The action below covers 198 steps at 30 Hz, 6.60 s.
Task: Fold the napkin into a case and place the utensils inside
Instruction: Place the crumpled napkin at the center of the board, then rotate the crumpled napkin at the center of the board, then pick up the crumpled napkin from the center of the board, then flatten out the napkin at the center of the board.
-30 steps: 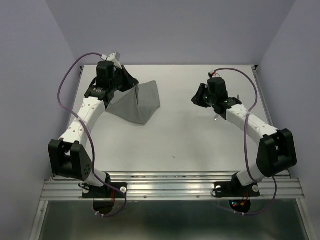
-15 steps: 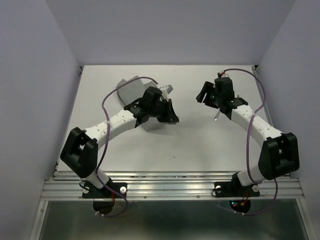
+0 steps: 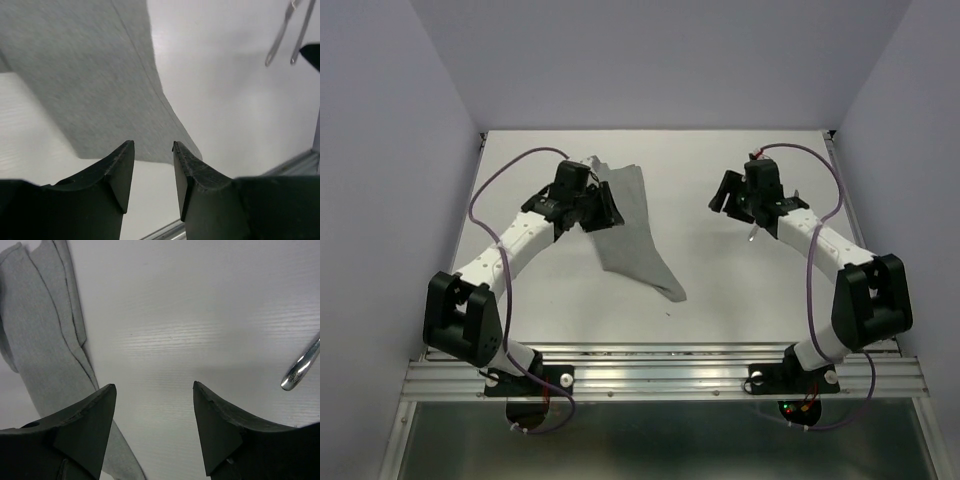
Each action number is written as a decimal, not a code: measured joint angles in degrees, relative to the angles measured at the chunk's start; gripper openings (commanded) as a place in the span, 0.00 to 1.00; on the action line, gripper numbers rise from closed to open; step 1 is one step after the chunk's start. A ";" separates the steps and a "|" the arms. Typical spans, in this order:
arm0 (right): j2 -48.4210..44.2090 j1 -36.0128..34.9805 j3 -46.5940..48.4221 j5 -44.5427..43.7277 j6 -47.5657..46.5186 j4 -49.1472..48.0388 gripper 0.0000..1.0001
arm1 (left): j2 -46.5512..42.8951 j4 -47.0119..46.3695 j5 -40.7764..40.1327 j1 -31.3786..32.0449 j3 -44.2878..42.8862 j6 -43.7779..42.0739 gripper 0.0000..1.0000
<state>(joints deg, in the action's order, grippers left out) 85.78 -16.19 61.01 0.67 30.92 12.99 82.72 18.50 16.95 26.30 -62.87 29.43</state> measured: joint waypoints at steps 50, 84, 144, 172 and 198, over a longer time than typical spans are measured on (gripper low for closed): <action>45.11 -14.34 39.06 11.76 -1.64 1.25 0.29 | 23.63 1.42 -12.74 -7.26 -5.66 -1.49 0.33; 12.37 -14.64 -1.84 -3.08 15.37 -11.69 0.52 | 16.74 10.23 -16.52 -6.12 -17.42 -9.14 0.47; 13.86 6.60 3.54 -0.63 5.66 -2.93 0.45 | -3.34 7.41 -22.05 -2.10 6.19 19.91 0.00; 35.17 12.39 20.06 14.10 6.38 -6.58 0.06 | -2.84 8.00 -18.97 -3.32 4.98 17.92 0.00; 8.24 12.37 32.68 8.98 2.93 3.43 0.01 | -2.60 11.28 -11.76 -18.69 -24.76 9.31 0.00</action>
<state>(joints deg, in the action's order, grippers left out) 94.02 -3.81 93.69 9.65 33.85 16.43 80.12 29.78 5.19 7.62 -87.64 38.74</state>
